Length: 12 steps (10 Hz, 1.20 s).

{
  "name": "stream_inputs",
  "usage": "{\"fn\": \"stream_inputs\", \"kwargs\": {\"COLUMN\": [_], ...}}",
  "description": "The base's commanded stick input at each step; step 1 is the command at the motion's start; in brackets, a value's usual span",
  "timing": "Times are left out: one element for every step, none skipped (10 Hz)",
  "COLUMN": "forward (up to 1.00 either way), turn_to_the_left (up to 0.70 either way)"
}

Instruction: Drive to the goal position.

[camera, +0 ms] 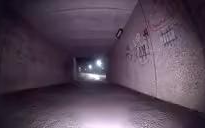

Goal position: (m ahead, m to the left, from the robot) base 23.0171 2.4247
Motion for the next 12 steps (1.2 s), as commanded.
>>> {"fn": "stream_inputs", "kwargs": {"forward": [0.56, 0.7, 0.7, 0.7, 0.7, 0.7, 0.7, 0.7, 0.7, 0.7, 0.7, 0.7], "turn_to_the_left": [0.0, 0.0, 0.0, 0.0, 0.0, 0.0, 0.0, 0.0, 0.0, 0.0, 0.0, 0.0]}}
